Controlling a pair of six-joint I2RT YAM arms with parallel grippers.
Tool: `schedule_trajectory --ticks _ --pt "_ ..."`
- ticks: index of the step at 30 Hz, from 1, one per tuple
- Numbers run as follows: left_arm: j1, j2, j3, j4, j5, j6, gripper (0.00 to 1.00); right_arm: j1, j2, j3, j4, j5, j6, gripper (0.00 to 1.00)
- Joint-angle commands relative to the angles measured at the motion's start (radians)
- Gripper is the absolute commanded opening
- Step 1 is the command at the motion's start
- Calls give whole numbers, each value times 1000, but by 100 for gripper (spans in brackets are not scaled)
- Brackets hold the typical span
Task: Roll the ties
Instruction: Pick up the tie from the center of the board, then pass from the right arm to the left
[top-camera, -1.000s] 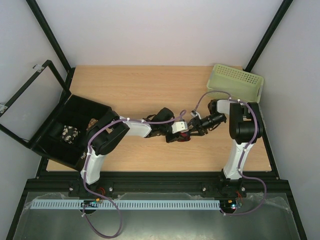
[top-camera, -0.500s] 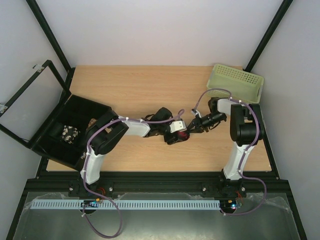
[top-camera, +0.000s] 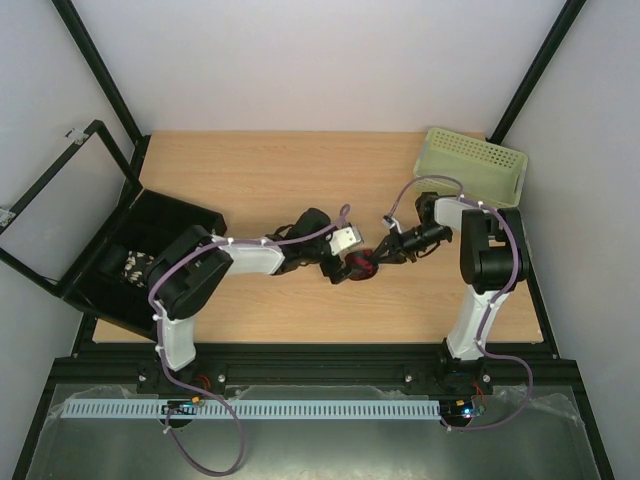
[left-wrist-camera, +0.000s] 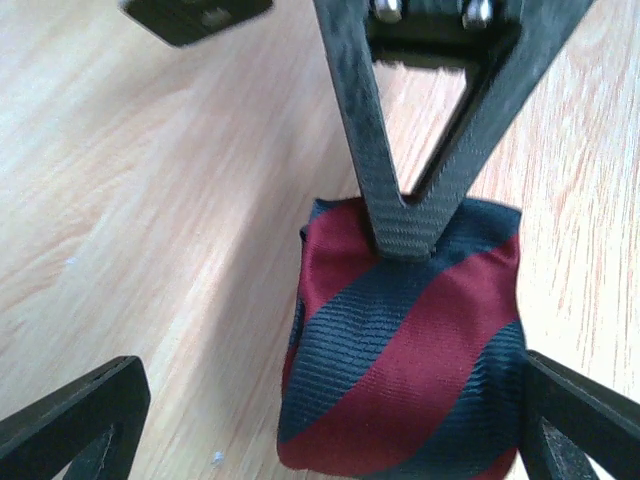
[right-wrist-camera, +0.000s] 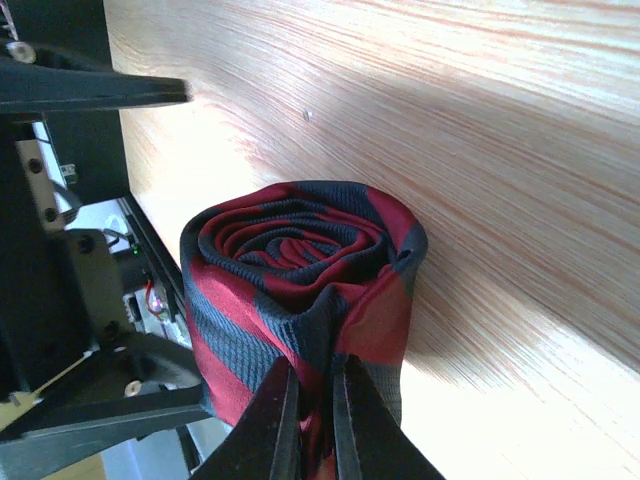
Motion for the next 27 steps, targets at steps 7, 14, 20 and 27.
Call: schedule_trajectory --ticks 7,14,20,27 --pt "122 -142 112 -182 49 -166 100 7 -54 53 31 -61 75 1" --pt "250 -191 215 -442 225 -163 100 8 -109 146 111 -156 209 1" --pt "411 -160 378 -581 424 -308 99 18 -163 236 287 -233 408 1" --pt "518 -125 509 -690 744 -376 99 61 -240 240 622 -290 684 1"
